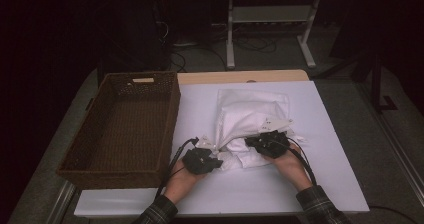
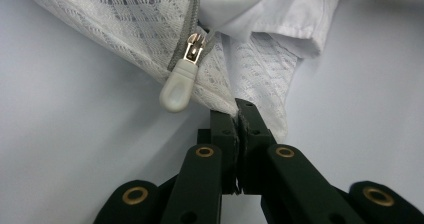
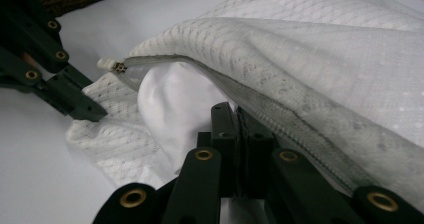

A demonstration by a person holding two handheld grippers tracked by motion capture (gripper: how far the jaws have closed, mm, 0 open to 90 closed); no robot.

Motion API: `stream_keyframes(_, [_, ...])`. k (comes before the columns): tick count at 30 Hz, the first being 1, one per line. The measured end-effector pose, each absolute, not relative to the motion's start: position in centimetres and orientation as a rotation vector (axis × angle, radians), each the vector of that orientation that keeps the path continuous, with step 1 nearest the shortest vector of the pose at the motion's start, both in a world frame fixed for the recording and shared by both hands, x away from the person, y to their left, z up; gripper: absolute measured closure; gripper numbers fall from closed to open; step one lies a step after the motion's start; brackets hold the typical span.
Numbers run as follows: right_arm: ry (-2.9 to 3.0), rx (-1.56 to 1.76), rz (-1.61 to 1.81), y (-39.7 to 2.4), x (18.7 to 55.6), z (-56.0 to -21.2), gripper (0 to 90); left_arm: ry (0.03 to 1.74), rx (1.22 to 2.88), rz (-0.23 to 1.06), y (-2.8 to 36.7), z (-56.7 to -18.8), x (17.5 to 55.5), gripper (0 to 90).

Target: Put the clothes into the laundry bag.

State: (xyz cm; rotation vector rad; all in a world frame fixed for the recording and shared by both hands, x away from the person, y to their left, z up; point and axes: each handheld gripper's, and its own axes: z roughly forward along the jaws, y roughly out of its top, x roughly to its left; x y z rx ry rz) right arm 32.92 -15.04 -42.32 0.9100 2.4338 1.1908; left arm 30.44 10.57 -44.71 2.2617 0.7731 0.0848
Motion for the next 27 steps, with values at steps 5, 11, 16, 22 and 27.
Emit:
stream_keyframes(5, [2.422,0.931,1.196,-14.8,33.3,-42.4,86.6,0.777,2.258,0.077,10.6,-44.7,30.5,87.8])
stream_keyframes(11, [2.392,0.974,1.204,-14.5,33.9,-42.7,86.6,0.773,2.258,0.084,10.5,-44.7,30.4,87.8])
stream_keyframes(16, [2.362,1.015,1.211,-14.1,34.6,-42.9,86.6,0.774,2.258,0.082,10.6,-44.7,30.4,87.8])
stream_keyframes(22, [2.346,1.029,1.208,-13.8,35.1,-43.0,86.6,0.777,2.258,0.084,10.5,-44.7,30.4,87.8])
stream_keyframes(27, [2.332,1.044,1.200,-13.5,35.5,-43.1,86.6,0.781,2.256,0.083,10.5,-44.7,30.4,87.8])
